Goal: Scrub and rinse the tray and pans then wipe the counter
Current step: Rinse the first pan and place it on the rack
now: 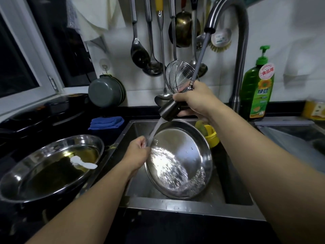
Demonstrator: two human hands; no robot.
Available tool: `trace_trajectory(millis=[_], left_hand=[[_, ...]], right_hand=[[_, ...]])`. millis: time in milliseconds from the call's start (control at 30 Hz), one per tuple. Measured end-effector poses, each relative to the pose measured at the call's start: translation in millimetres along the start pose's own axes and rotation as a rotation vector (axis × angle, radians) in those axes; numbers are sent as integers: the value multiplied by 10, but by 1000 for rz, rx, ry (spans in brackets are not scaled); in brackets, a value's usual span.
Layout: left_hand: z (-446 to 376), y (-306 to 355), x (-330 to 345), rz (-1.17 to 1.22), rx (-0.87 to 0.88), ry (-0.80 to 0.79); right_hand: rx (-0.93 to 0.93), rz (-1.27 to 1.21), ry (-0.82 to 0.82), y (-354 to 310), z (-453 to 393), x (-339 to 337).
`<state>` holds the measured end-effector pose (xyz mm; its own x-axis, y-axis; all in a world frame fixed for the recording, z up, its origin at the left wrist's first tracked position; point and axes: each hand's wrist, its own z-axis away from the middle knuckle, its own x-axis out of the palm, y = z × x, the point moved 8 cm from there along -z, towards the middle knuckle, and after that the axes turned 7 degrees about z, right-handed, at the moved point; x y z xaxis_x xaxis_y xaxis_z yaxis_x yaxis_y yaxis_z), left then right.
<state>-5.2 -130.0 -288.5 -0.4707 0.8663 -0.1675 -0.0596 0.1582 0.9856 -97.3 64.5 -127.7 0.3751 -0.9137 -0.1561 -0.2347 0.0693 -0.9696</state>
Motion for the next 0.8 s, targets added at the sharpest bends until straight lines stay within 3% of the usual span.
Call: trace_trajectory(millis=[333, 567, 800], left_hand=[[44, -6, -13, -113, 41, -24], [-62, -5, -59, -81, 23, 10], [-117, 59, -71, -82, 27, 23]], right_hand=[[-11, 147, 234, 90, -113, -114], [-8, 14, 30, -31, -10, 58], [17, 41, -72, -82, 161, -17]])
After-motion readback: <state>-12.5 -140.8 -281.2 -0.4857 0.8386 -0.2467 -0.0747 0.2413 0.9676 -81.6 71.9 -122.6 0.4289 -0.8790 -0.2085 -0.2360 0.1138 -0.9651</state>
